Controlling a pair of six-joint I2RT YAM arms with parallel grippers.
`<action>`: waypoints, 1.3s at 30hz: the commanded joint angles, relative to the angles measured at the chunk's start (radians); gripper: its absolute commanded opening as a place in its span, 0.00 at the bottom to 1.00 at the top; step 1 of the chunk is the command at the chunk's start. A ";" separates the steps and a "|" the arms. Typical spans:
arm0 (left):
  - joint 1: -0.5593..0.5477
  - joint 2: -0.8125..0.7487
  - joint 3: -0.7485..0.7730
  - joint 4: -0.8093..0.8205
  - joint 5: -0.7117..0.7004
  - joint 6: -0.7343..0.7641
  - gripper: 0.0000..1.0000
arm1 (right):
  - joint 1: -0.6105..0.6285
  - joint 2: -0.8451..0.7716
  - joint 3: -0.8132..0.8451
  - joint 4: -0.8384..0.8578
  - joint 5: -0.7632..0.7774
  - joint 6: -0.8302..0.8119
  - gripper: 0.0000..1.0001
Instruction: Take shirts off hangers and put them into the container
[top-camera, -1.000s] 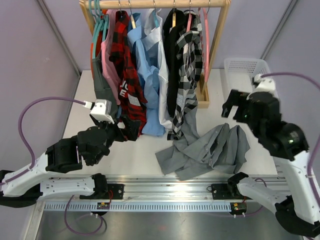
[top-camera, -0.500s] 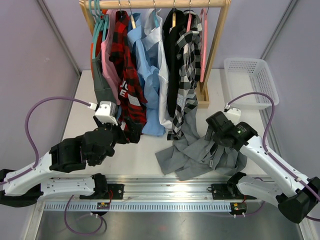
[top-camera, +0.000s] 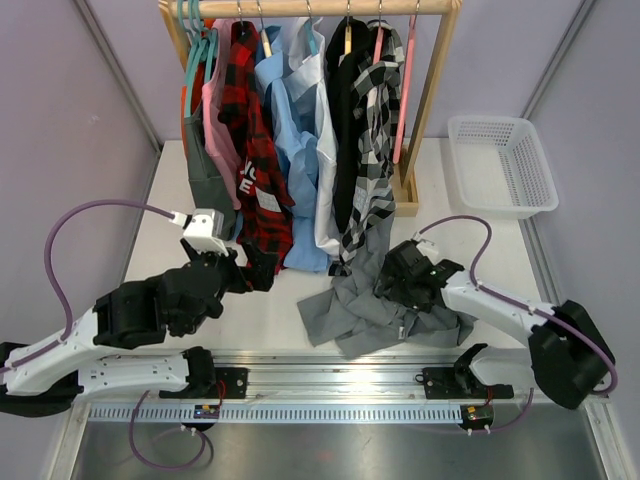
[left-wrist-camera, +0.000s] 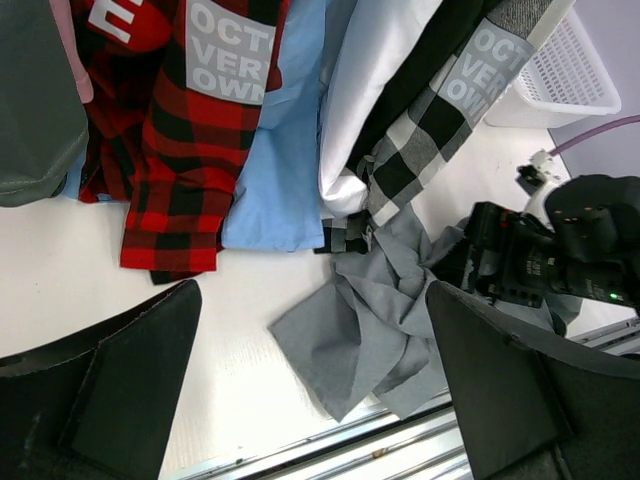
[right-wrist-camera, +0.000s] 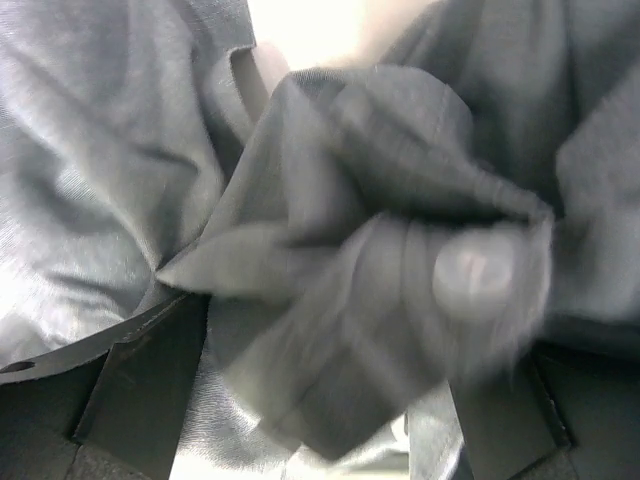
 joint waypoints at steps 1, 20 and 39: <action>-0.003 -0.017 -0.011 0.024 -0.015 -0.034 0.99 | 0.017 0.130 0.013 0.170 -0.063 -0.003 1.00; -0.003 -0.068 -0.034 -0.016 -0.011 -0.066 0.99 | 0.030 -0.061 0.176 -0.240 0.378 0.136 0.00; -0.003 -0.017 0.000 0.054 0.045 -0.012 0.99 | -0.192 -0.310 0.772 -0.172 0.896 -0.397 0.00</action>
